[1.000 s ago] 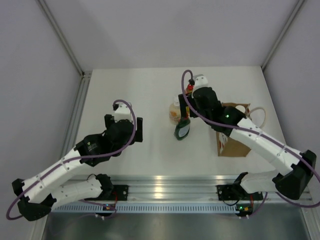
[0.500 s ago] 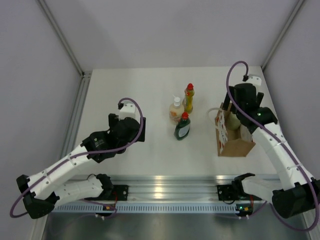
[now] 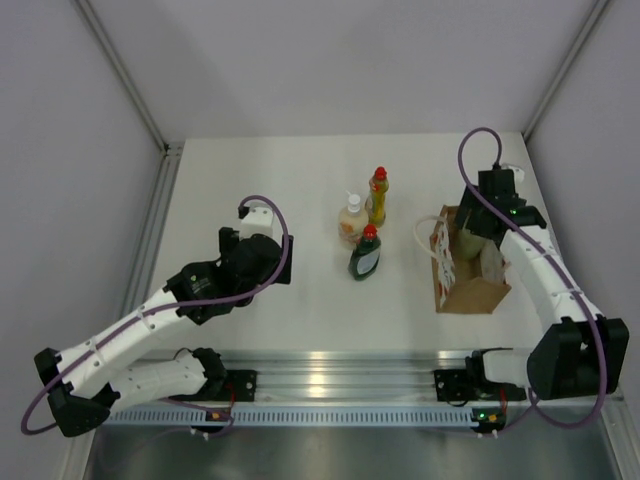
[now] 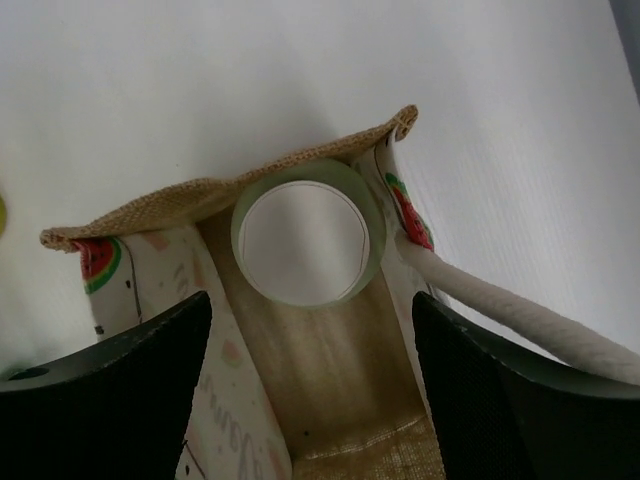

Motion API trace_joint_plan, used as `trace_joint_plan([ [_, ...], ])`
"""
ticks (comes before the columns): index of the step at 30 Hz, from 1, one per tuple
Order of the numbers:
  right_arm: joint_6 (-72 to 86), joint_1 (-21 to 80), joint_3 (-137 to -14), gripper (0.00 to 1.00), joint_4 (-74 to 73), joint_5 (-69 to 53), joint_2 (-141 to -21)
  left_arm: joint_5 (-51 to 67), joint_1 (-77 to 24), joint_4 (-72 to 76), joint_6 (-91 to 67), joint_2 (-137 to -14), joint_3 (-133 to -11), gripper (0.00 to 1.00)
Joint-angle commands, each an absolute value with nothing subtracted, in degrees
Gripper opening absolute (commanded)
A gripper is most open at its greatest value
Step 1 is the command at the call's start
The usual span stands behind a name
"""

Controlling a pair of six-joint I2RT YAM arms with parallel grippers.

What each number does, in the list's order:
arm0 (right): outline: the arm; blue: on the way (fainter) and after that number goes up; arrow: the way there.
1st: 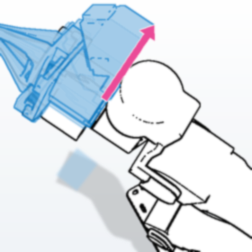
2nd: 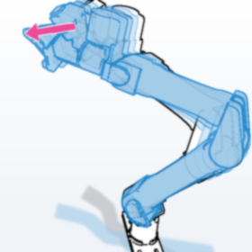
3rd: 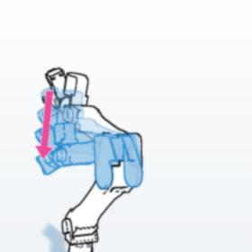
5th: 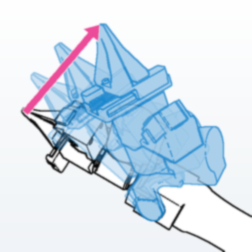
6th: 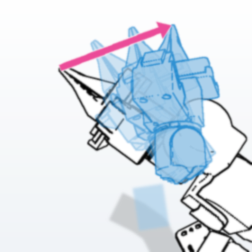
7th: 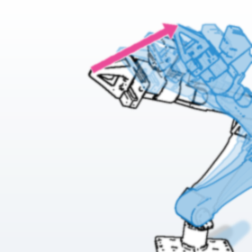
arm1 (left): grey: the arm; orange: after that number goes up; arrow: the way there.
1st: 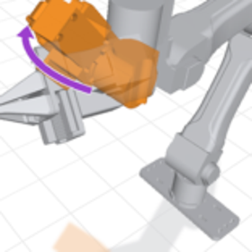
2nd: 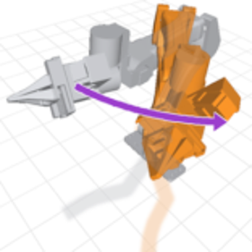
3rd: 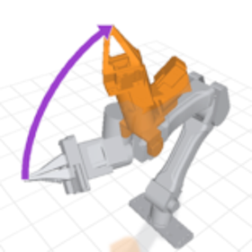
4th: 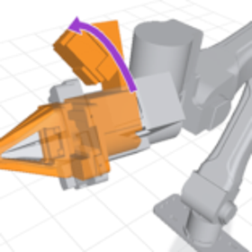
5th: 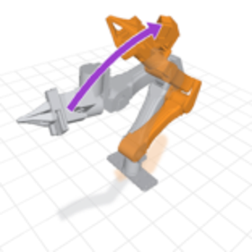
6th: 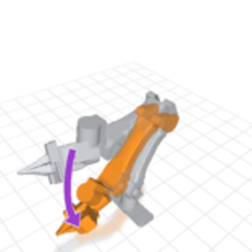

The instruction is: Take the personal care products out of the canvas bag

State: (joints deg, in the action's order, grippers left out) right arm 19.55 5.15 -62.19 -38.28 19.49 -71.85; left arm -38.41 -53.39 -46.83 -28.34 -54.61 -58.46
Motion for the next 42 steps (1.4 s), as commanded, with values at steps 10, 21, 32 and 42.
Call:
trace_joint_plan([
  [10, 18.8, 2.1, -59.6, 0.77, -28.3, 17.1, -75.6, -38.8, -53.1, -46.3, -27.8, -54.8, -59.2, 0.98],
  [21, 15.8, 1.9, -55.2, 0.81, -19.8, 16.2, -76.6, -38.8, -53.0, -46.3, -27.9, -54.8, -59.1, 0.98],
  [32, 14.2, 1.9, -50.6, 0.80, -12.6, 16.5, -79.1, -38.0, -53.0, -46.1, -27.8, -55.1, -59.1, 0.98],
  [42, 14.1, 2.0, -48.6, 0.21, -9.1, 15.8, -77.6, -37.9, -52.9, -46.1, -27.8, -54.8, -59.0, 0.98],
])
